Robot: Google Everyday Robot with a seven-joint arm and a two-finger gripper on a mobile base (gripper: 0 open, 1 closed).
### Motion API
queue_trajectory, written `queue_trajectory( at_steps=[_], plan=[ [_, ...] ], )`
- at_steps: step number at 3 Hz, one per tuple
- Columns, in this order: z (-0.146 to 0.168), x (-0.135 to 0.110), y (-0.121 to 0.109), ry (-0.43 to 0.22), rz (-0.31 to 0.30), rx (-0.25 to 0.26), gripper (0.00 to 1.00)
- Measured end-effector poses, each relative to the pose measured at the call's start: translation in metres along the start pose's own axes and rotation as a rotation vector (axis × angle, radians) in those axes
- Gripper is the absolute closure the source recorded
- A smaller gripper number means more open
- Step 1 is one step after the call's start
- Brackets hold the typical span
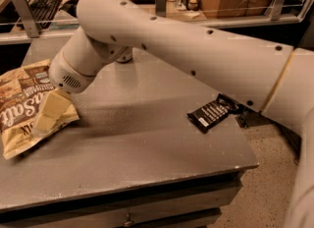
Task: Move brown chip bag near rxbar chocolate
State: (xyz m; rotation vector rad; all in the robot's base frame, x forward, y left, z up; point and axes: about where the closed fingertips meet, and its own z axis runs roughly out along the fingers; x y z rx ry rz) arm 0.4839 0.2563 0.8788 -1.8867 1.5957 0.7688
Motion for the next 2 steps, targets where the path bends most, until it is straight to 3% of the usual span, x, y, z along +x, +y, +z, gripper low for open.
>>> queue_trajectory(
  at_steps=[2],
  plan=[
    [0.04, -0.009, -0.001, -0.018, 0.04, -0.004, 0.47]
  ],
)
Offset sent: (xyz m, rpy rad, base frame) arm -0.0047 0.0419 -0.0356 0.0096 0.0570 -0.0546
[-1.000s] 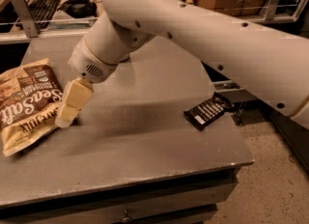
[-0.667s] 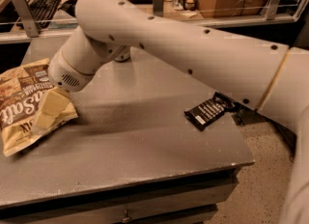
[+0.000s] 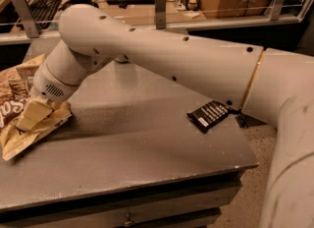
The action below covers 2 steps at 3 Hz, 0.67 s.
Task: Move brown chip bag near rxbar chocolate
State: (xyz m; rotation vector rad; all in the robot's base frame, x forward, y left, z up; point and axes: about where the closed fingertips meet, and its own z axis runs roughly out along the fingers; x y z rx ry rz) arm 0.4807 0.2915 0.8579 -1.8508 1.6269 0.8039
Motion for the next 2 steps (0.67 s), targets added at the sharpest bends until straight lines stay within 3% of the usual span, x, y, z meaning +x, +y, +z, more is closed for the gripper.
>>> queue_trajectory(
  at_steps=[1, 2],
  plan=[
    [-0.011, 0.002, -0.003, 0.014, -0.001, 0.039, 0.7],
    [-0.035, -0.004, -0.009, 0.041, -0.049, 0.082, 0.93]
  ],
)
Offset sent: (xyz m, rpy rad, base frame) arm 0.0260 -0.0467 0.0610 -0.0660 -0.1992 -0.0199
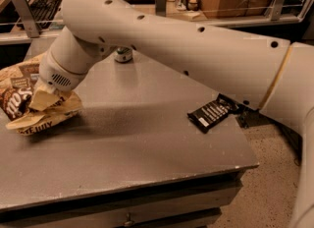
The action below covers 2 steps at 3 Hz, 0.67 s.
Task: Move brown chip bag near rxbar chocolate
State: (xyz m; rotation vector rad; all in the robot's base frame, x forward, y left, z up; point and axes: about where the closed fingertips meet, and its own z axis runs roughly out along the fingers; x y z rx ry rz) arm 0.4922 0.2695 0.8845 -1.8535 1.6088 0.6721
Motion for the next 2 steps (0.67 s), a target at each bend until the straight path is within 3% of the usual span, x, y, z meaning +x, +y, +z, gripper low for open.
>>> queue_trajectory(
  at_steps=[1, 2],
  plan=[
    [-0.026, -0.006, -0.002, 0.051, -0.093, 0.009, 1.0],
    [-0.051, 0.009, -0.002, 0.093, -0.152, -0.013, 1.0]
  ],
)
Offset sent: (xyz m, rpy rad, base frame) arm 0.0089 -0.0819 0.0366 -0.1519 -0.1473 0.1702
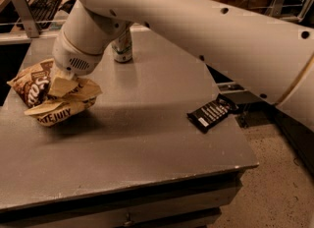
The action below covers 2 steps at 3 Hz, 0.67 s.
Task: Move brown chip bag near rxbar chocolate
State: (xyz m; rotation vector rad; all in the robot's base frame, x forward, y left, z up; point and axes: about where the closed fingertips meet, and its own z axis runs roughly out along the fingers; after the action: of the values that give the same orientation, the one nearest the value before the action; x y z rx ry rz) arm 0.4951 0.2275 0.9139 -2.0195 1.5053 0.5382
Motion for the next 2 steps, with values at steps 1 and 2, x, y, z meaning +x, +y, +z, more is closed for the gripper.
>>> queue_trajectory(
  at_steps=[1, 2],
  plan=[
    [-0.023, 0.031, 0.005, 0.039, -0.035, -0.019, 1.0],
    [-0.048, 0.062, 0.007, 0.088, -0.071, -0.03, 1.0]
  ],
)
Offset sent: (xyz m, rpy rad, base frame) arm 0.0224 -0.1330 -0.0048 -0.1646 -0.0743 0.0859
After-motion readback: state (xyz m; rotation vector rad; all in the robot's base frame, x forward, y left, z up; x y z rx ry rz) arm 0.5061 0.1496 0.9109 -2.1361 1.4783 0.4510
